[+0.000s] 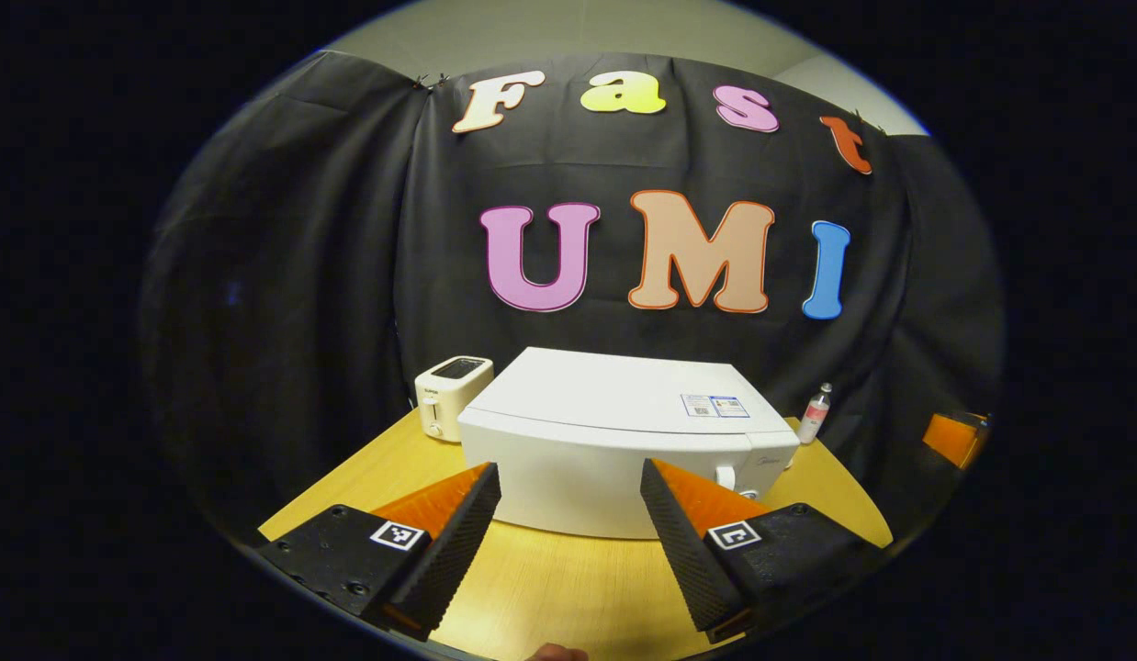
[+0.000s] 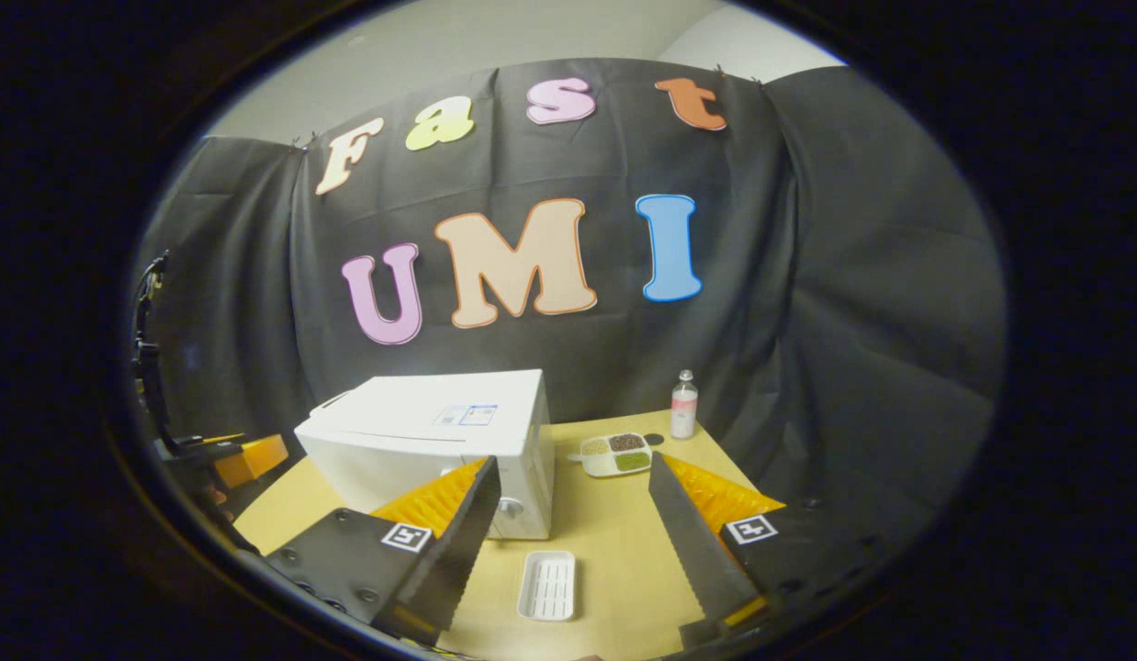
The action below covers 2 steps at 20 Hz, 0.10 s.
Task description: Open the microwave oven with the left hand, put the food in, and close the microwave oven.
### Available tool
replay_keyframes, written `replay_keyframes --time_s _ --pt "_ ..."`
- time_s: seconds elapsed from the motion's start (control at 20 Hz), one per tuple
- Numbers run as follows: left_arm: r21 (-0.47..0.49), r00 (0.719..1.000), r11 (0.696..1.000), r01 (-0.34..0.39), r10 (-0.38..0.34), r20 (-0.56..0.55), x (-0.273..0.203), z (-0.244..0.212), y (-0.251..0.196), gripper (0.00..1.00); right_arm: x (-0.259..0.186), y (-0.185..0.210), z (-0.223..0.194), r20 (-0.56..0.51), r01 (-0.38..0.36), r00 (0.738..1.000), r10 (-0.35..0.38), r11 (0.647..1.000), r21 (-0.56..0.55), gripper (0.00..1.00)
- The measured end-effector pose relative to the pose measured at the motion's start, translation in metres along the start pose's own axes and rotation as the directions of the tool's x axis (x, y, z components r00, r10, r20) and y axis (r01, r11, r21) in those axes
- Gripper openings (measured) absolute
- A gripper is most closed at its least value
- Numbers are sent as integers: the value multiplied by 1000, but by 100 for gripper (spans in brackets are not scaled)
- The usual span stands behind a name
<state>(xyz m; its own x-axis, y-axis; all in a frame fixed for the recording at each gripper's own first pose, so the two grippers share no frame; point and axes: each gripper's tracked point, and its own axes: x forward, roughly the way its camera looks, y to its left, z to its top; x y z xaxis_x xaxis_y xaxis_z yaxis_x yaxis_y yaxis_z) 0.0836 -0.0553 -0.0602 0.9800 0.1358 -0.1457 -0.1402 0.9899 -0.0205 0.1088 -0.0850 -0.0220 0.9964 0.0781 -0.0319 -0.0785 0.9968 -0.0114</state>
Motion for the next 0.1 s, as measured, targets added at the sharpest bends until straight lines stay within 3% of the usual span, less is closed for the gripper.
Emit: replay_keyframes --time_s 0.1 --pt "9 1000 1000 12 -12 -3 0 -1 -6 96 -2 -1 0 2 1 1000 -1 1000 2 92"
